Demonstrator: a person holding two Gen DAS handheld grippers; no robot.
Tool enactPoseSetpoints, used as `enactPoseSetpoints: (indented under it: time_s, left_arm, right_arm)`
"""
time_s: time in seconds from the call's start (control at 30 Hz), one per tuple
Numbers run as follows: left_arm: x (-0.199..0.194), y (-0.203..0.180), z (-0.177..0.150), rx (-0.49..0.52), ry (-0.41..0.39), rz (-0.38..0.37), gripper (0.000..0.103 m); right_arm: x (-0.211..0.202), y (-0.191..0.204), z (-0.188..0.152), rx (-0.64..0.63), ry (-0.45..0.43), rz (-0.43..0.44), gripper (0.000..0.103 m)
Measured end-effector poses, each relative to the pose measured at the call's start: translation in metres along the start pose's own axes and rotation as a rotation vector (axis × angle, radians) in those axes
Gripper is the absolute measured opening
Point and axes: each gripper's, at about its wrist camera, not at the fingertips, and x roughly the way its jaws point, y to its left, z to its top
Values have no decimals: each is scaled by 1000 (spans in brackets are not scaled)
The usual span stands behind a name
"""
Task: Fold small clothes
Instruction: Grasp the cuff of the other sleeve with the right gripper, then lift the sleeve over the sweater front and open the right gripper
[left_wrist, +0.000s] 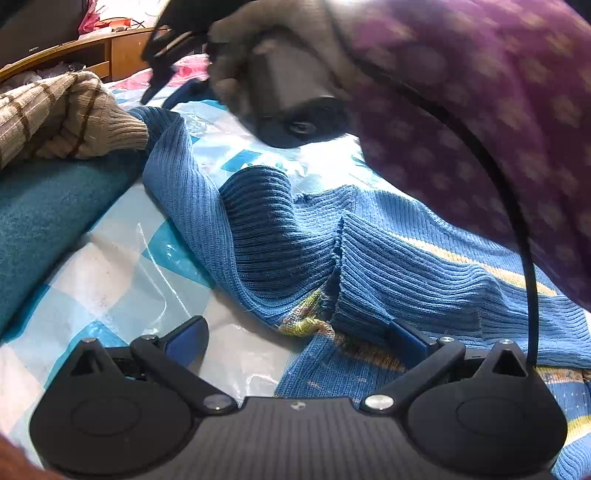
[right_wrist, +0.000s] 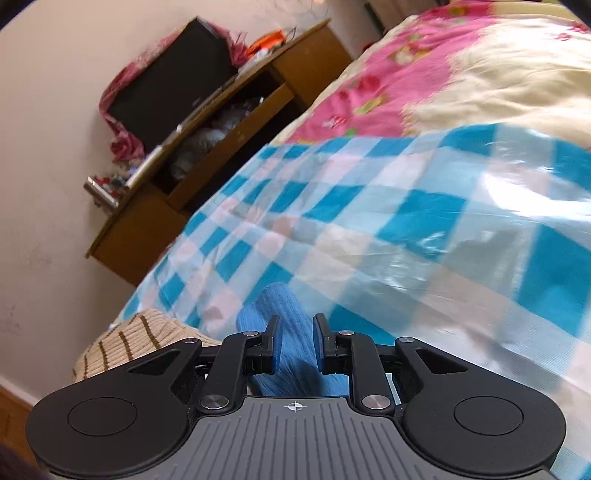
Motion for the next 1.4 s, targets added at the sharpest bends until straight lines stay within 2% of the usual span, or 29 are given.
enactPoseSetpoints:
  time_s: [0.07, 0.13, 0.23, 0.27, 0.37, 0.47, 0.67, 0.77, 0.93, 1.13, 1.27, 1.4]
  left_arm:
    - [1, 1, 1, -6, 0, -3, 103]
    - [1, 3, 2, -10, 0, -5, 103]
    - [2, 4, 2, -10, -2, -5, 103]
    - [2, 5, 2, -9, -2, -4, 103]
    - [2, 3, 2, -5, -5, -1, 103]
    - [2, 0, 3, -1, -7, 4, 103]
    - [3, -2, 3, 1, -9, 6, 103]
    - [2, -3, 5, 2, -9, 5, 103]
    - [1, 1, 6, -10, -14, -5, 103]
    - [-8, 3, 6, -10, -39, 3, 103]
    - [-15, 1, 5, 7, -71, 25, 103]
    - [-19, -2, 5, 27, -100, 52, 103]
  right_arm:
    - [14, 11, 3, -71, 30, -18, 21]
    - [28, 20, 5, -117, 63, -23, 29]
    - [47, 29, 3, -174, 102, -88, 32]
    - [50, 31, 1, -190, 110, -101, 30]
    - [47, 35, -2, -205, 110, -140, 7]
    - [30, 34, 1, -186, 53, -159, 3]
    - [-4, 34, 10, -138, -44, -145, 3]
    - [-21, 35, 12, -121, -93, -164, 3]
    - [-83, 33, 8, -29, -223, -165, 2]
    - [-203, 23, -18, 87, -401, -213, 2]
    - [-285, 18, -56, 189, -523, -254, 2]
    - [-347, 11, -112, 298, -616, -315, 2]
